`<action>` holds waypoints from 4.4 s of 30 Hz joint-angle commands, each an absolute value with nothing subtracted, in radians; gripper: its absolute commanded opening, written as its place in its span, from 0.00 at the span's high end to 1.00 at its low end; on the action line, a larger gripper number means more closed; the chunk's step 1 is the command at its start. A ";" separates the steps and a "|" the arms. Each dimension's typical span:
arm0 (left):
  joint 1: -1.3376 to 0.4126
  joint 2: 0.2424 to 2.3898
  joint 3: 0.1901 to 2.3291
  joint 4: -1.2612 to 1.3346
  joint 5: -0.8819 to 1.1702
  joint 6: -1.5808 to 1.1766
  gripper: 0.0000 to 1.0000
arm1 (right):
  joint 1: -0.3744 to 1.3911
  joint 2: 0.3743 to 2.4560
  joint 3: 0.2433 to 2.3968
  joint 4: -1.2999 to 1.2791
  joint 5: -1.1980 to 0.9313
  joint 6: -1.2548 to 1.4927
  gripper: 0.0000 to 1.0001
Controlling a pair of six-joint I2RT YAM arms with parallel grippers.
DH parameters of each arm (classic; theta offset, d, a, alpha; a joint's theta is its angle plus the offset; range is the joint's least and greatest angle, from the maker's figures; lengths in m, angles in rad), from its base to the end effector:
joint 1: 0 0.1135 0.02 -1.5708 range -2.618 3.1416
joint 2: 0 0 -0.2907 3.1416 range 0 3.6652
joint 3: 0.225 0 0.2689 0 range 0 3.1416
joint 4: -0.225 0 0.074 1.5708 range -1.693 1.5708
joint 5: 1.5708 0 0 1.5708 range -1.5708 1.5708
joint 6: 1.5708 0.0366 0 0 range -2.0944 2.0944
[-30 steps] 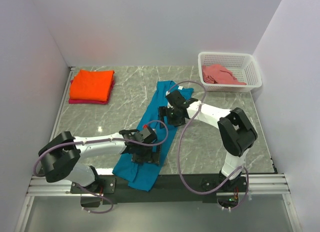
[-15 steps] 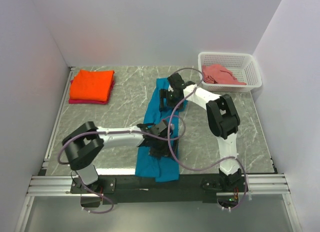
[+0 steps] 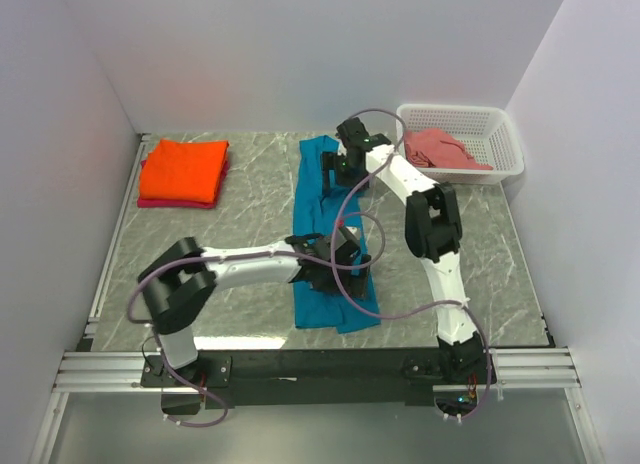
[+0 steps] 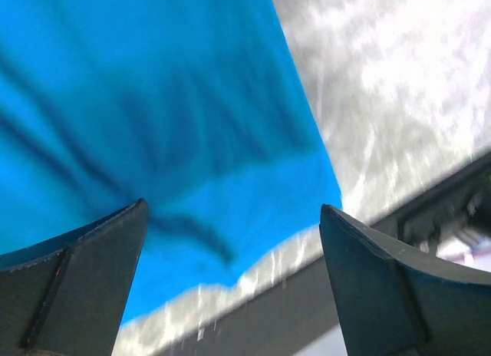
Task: Fold and stack the t-shirts
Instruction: Fold the tshirt
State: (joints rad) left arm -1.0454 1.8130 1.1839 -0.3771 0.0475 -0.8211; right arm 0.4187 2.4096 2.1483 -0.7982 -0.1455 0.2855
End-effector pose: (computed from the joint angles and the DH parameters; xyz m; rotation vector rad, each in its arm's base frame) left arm 0.1972 -0.3436 0.1966 0.3281 2.7429 -0.6829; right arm 0.5085 0.2321 0.2019 -0.2292 2.6701 0.4248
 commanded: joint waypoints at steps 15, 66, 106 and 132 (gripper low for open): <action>-1.026 1.275 0.727 -0.543 -0.052 -1.017 0.00 | 0.402 1.300 0.998 -0.377 -0.058 0.558 0.08; -1.040 1.115 0.462 -0.357 0.119 -1.158 0.99 | 0.736 0.833 0.272 -0.457 -0.428 0.948 1.00; -0.686 1.618 1.213 -0.270 -0.281 -0.766 0.99 | 0.469 1.448 1.104 -0.327 0.161 0.552 1.00; -0.554 2.023 1.557 -0.294 -0.216 -0.637 0.77 | 0.376 1.982 1.532 -0.422 0.204 0.546 0.73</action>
